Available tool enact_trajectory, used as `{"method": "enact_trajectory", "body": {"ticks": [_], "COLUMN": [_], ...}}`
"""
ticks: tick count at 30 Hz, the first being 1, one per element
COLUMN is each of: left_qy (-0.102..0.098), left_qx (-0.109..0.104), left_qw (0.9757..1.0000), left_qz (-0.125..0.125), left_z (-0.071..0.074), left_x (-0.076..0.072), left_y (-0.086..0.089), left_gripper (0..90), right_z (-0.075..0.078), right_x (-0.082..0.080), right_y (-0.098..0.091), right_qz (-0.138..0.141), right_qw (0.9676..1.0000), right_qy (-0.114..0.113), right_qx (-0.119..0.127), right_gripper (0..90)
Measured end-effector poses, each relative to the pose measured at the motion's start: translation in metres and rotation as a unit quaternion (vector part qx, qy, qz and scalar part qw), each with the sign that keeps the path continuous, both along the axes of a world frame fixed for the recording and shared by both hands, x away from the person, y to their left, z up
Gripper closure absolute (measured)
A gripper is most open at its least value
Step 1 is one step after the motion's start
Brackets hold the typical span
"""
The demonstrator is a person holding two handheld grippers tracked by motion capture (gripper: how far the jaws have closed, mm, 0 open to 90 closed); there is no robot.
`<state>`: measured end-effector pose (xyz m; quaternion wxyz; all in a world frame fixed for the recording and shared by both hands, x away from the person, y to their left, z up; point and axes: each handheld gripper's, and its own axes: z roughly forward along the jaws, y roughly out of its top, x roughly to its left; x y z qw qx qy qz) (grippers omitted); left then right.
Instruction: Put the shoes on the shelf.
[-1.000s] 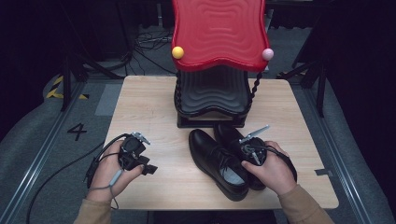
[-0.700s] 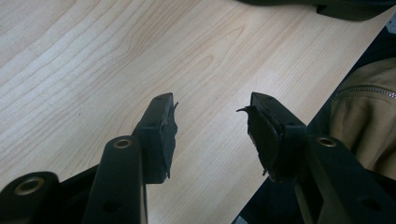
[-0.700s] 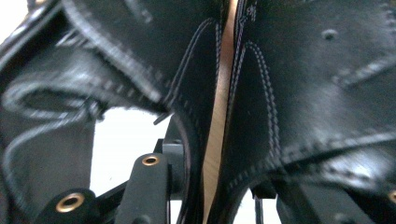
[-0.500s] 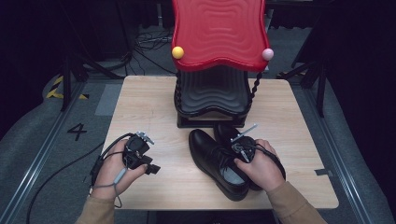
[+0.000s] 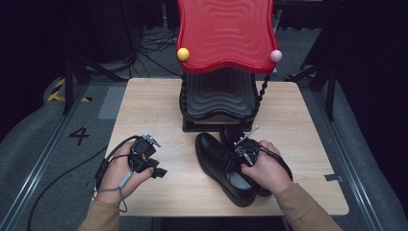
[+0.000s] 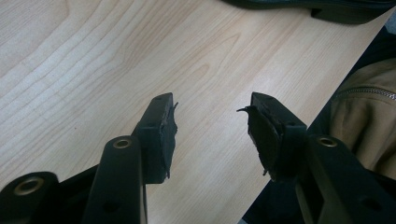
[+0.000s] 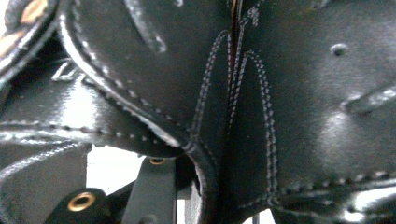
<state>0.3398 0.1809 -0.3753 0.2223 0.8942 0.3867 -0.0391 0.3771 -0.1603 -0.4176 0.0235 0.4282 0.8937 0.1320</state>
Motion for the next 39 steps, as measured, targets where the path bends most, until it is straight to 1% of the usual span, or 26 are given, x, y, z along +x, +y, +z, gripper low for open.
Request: {"method": "enact_trajectory", "body": {"ticks": [4,7,11,13,17,18,20,24,30,35,38,39], "left_qy": [-0.002,-0.005,-0.007,-0.008,-0.01,-0.011,-0.01,-0.01,-0.011,-0.012,-0.012,-0.013], "left_qx": [-0.003,-0.006,-0.008,-0.008,-0.009,-0.008,-0.009,-0.01,-0.011,-0.013,-0.015,-0.015], "left_qw": [1.0,1.0,0.9999,0.9999,0.9999,0.9999,0.9998,0.9998,0.9998,0.9997,0.9996,0.9995], "left_qz": [0.0,0.002,0.005,0.006,0.01,0.009,0.012,0.015,0.016,0.018,0.022,0.023], "left_z": [0.001,0.002,0.003,0.003,0.004,0.004,0.004,0.004,0.005,0.005,0.006,0.006], "left_x": [0.001,0.0,-0.001,-0.001,-0.003,-0.003,-0.004,-0.005,-0.006,-0.006,-0.005,-0.005], "left_y": [0.001,0.003,0.006,0.007,0.009,0.01,0.011,0.013,0.014,0.014,0.015,0.016], "left_gripper": [51.6,51.6,51.7,51.7,51.7,51.7,51.8,51.8,51.7,51.1,51.1,51.1], "right_z": [0.001,0.004,0.005,0.006,0.01,0.013,0.017,0.03,0.048,0.065,0.079,0.079], "right_x": [0.002,0.003,0.005,0.005,0.008,0.009,0.009,0.005,-0.007,-0.017,-0.02,-0.02], "right_y": [-0.003,-0.005,-0.008,-0.01,-0.016,-0.018,-0.019,-0.021,-0.025,-0.028,-0.03,-0.03], "right_qz": [-0.011,-0.024,-0.031,-0.03,-0.035,-0.035,-0.033,-0.027,-0.013,0.002,0.007,0.007], "right_qw": [0.9999,0.9995,0.9992,0.9993,0.9983,0.998,0.9979,0.9985,0.9989,0.9987,0.998,0.998], "right_qy": [0.005,0.011,0.013,0.011,0.012,0.014,0.013,0.004,0.015,0.009,0.009,0.009], "right_qx": [0.01,0.017,0.021,0.021,0.044,0.051,0.054,0.047,0.042,0.051,0.062,0.062], "right_gripper": [74.3,78.5,80.4,80.9,81.4,81.3,81.4,81.4,81.4,81.3,81.4,81.4]}}
